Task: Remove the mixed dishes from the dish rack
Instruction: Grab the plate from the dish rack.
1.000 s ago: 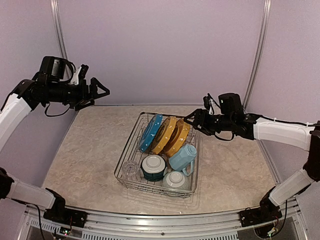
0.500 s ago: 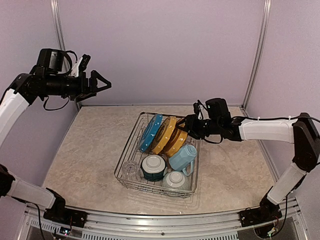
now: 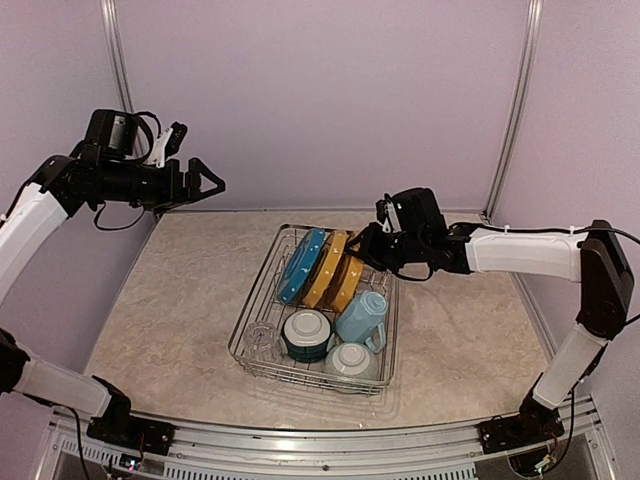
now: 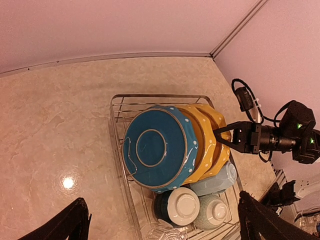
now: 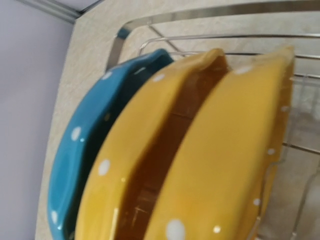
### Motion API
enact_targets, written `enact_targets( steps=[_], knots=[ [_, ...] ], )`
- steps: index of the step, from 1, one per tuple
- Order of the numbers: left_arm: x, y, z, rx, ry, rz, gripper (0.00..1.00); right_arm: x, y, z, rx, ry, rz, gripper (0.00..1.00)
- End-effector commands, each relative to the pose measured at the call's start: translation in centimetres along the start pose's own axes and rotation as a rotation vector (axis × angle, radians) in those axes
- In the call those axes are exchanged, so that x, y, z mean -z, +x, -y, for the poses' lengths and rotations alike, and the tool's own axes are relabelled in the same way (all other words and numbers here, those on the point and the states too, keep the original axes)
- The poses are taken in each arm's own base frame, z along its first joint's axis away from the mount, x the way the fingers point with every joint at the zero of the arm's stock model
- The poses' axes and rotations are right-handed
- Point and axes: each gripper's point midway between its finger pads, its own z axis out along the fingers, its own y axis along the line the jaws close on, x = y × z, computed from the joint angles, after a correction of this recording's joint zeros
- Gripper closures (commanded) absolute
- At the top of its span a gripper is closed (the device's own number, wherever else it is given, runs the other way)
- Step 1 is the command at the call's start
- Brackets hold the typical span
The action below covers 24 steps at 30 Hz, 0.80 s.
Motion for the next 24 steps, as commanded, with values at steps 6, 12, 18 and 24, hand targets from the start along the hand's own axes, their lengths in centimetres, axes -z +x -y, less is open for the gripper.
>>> enact_targets(
  steps=[6, 12, 18, 24],
  knots=[
    [-1.5, 1.6, -2.4, -0.037, -0.077, 0.003, 0.01, -0.2, -0.5, -0.6, 0.021, 0.047, 0.011, 0.94],
    [-1.8, 2.2, -4.1, -0.04, -0.148, 0.002, 0.01, 0.0, -1.1, -2.3, 0.002, 0.025, 0.022, 1.0],
    [-1.4, 2.2, -4.3, -0.044, -0.159, 0.017, 0.01, 0.7, -2.2, -4.4, 0.011, 0.064, 0.058, 1.0],
    [-1.4, 2.3, -4.6, -0.05, -0.177, 0.019, 0.01, 1.7, -2.6, -5.2, 0.006, 0.07, 0.102, 1.0]
  ],
)
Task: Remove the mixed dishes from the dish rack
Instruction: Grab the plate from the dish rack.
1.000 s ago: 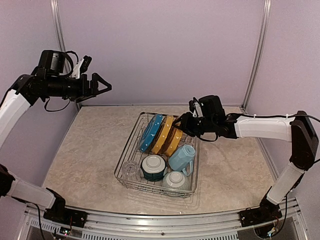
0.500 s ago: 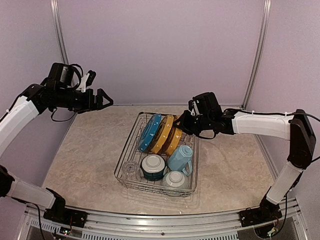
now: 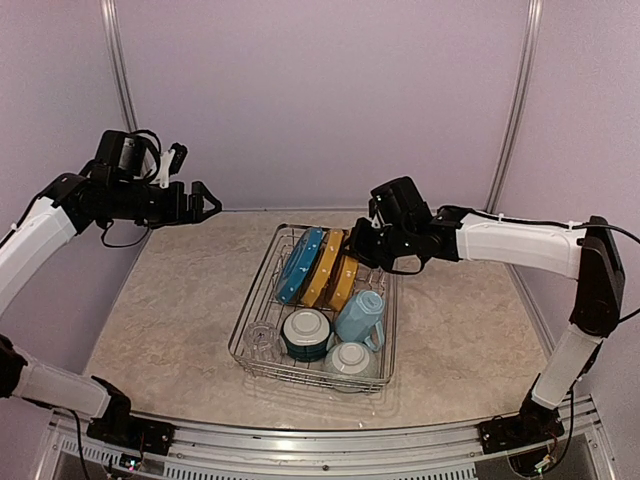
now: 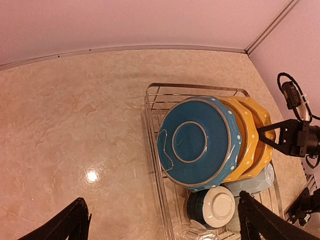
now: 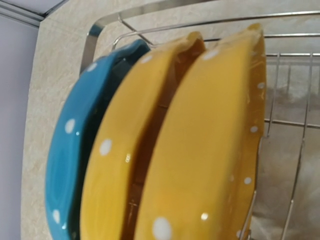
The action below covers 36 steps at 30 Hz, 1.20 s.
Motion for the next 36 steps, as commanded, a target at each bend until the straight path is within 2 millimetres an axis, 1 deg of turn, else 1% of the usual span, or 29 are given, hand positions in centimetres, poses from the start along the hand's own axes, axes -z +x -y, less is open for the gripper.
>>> enact_targets(
  steps=[1, 6, 10, 18, 28, 32, 36],
  knots=[
    [0.4, -0.5, -0.5, -0.024, -0.024, 0.037, 0.01, 2.5, -2.9, -3.7, 0.031, -0.091, 0.121, 1.0],
    [0.3, -0.4, -0.7, -0.023, -0.034, 0.033, 0.01, 4.6, -4.0, -4.8, 0.012, -0.159, 0.185, 1.0],
    [-0.1, -0.3, -0.8, -0.02, -0.037, 0.024, 0.01, 5.9, -4.6, -5.4, -0.012, -0.201, 0.22, 1.0],
    [-0.3, -0.2, -1.2, -0.015, -0.048, 0.018, 0.01, 7.3, -4.8, -5.8, -0.028, -0.225, 0.23, 1.0],
    [-0.9, -0.1, -1.8, 0.007, -0.055, 0.004, 0.01, 11.2, -6.2, -7.3, 0.025, -0.281, 0.298, 1.0],
    [-1.2, -0.1, -2.1, 0.021, -0.05, 0.0, 0.01, 12.3, -6.7, -7.1, 0.033, -0.269, 0.323, 1.0],
    [-1.4, -0.2, -2.9, 0.047, -0.056, -0.007, 0.01, 13.3, -6.9, -7.5, 0.064, -0.303, 0.345, 1.0]
  ],
)
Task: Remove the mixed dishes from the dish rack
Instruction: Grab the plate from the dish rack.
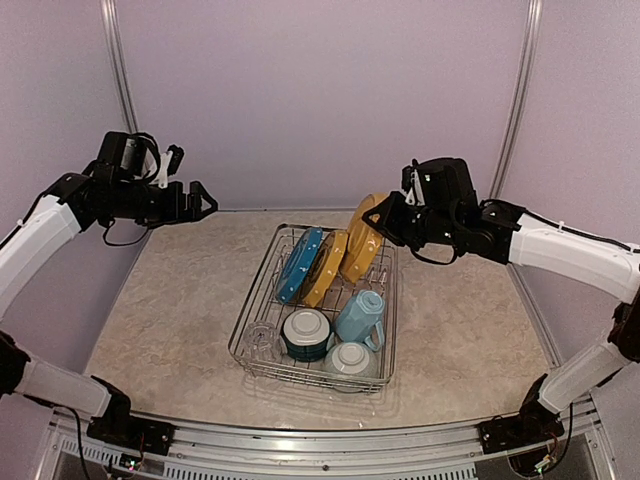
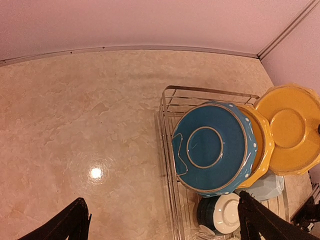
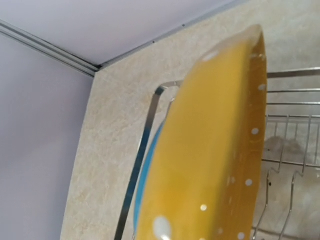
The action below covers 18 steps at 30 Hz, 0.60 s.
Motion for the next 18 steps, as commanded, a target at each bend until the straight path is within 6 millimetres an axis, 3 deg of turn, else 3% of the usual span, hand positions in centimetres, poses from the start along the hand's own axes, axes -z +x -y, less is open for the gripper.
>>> enact_targets(
  steps=[1, 8, 18],
  knots=[
    [-0.8, 0.1, -0.9, 0.027, 0.001, -0.015, 0.01, 3.5, -4.1, -4.7, 0.037, -0.174, 0.153, 1.0],
    [-0.4, -0.2, -1.0, 0.035, 0.008, 0.002, 0.01, 4.6, -4.9, -4.0, 0.073, -0.14, 0.196, 1.0],
    [-0.3, -0.4, -1.0, 0.057, 0.027, 0.007, 0.01, 6.9, -5.7, -4.9, 0.079, -0.198, 0.233, 1.0]
  ],
)
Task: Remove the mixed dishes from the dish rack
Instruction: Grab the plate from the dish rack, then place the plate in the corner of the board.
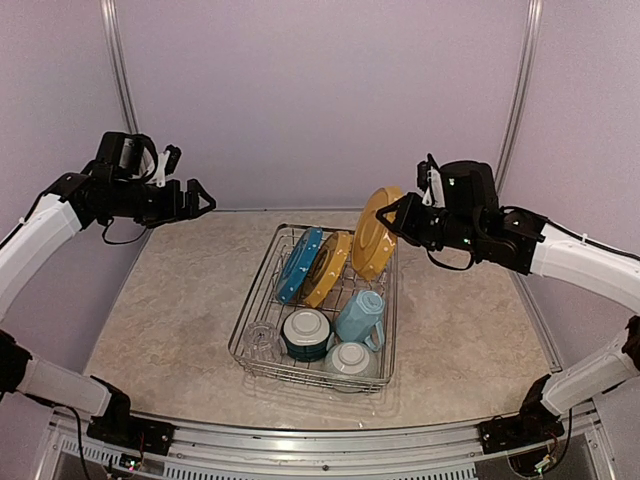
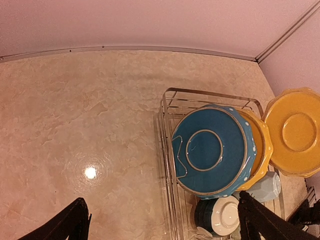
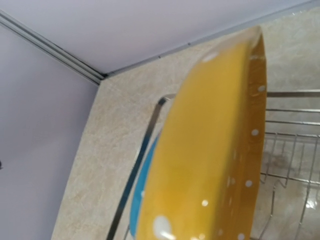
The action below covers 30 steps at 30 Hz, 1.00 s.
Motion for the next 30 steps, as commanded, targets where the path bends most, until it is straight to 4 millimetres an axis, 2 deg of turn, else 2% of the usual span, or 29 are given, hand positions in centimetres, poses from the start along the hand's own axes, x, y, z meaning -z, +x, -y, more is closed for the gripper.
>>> enact_targets(
  steps=[1, 7, 12, 18, 22, 30],
  knots=[
    [0.1, -0.1, -0.2, 0.023, 0.013, 0.007, 0.01, 3.3, -5.7, -4.7, -0.012, -0.159, 0.186, 1.0],
    [0.2, -0.2, -0.5, 0.025, 0.003, 0.017, 0.01, 3.9, -7.6, -5.4, 0.032, -0.163, 0.225, 1.0],
    [0.2, -0.2, -0.1, 0.027, 0.021, 0.015, 0.01, 5.2, -10.6, -6.0, 0.112, -0.162, 0.292, 1.0],
    [0.5, -0.3, 0.2, 0.022, 0.032, 0.02, 0.01, 7.5, -14.1, -5.2, 0.292, 0.003, 0.358, 1.0],
    [1.2, -0.6, 0.3, 0.011, 0.042, 0.049, 0.01, 8.6, -15.4, -2.0, 0.4, 0.246, 0.372, 1.0],
    [1.8, -0.9, 0.2, 0.006, 0.035, 0.072, 0.01, 9.6, -14.8, 6.6, 0.571, 0.7, 0.298, 1.0]
  ],
)
